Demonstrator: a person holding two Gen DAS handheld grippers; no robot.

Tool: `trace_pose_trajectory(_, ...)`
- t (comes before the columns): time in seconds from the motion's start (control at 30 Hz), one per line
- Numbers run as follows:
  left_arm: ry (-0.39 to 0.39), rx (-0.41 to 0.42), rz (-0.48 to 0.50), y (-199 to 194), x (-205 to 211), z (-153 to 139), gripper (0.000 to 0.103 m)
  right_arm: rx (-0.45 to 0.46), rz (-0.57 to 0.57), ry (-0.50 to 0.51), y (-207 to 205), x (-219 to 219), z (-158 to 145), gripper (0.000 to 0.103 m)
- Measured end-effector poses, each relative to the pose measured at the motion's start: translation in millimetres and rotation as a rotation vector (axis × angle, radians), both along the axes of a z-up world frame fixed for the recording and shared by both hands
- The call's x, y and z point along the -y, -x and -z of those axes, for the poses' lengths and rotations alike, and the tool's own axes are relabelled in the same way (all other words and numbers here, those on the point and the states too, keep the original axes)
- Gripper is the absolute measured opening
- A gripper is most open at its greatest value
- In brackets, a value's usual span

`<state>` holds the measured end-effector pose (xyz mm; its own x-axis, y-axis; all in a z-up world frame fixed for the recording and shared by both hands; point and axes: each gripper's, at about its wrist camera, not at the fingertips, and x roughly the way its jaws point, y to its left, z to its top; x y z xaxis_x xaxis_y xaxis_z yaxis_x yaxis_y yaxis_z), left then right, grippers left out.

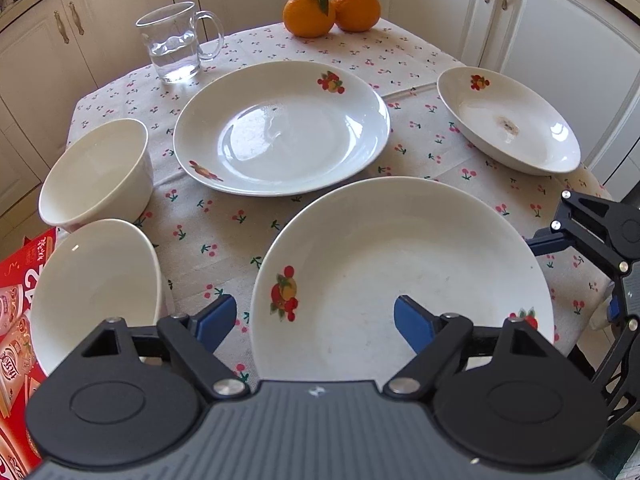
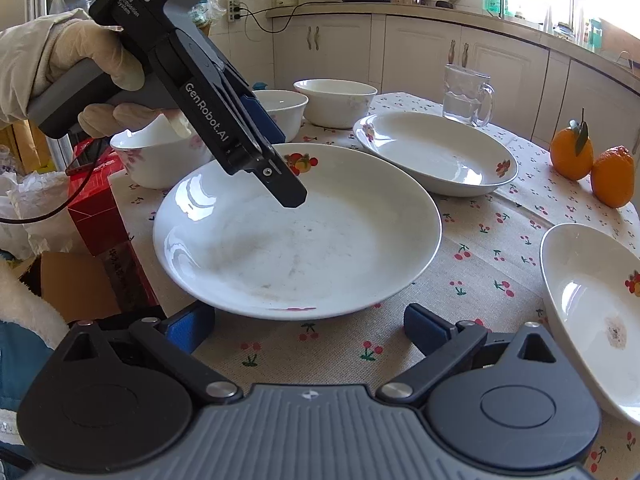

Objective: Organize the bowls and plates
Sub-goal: 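Carry the plate with the left gripper toward the brown-stained white plate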

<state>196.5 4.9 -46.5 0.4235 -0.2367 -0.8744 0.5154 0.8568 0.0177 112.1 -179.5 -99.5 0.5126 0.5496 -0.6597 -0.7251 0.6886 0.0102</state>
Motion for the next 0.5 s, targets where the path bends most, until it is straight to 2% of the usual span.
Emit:
trace_pose_trajectory(0.17, -0.005, -0.038, 0.015, -9, -1, 2, 0.072, 0.003, -0.023, 0.0, 2, -2, -2, 0.093)
trace_pose_trajectory(0.23, -0.009, -0.046, 0.024, -11, -1, 2, 0.07, 0.003, -0.031, -0.002, 3, -2, -3, 0.089)
trace_pose_trajectory(0.5, -0.012, -0.118, 0.064, -23, -3, 5, 0.056, 0.003, -0.039, -0.006, 4, -1, -3, 0.088)
